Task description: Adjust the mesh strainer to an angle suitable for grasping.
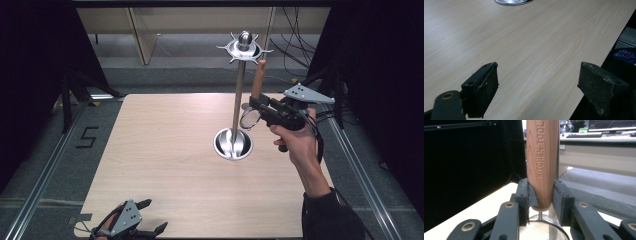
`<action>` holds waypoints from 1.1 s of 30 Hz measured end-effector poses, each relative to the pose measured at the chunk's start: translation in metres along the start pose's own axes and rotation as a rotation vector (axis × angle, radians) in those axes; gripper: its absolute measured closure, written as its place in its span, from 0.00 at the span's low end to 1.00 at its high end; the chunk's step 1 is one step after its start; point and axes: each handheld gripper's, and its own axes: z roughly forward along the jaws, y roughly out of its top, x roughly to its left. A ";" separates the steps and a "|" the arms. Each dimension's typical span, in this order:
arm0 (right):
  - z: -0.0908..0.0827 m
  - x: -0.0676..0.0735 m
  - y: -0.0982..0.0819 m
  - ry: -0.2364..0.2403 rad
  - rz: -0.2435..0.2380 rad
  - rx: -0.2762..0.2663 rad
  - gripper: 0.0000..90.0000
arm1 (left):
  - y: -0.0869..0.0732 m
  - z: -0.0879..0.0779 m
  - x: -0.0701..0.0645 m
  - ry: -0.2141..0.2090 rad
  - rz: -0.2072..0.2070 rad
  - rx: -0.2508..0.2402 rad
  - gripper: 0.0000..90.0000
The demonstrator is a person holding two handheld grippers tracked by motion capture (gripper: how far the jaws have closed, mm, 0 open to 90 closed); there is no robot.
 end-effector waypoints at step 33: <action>0.005 -0.009 -0.007 0.012 -0.038 0.065 0.70 | 0.000 0.000 -0.001 -0.003 -0.024 -0.010 0.17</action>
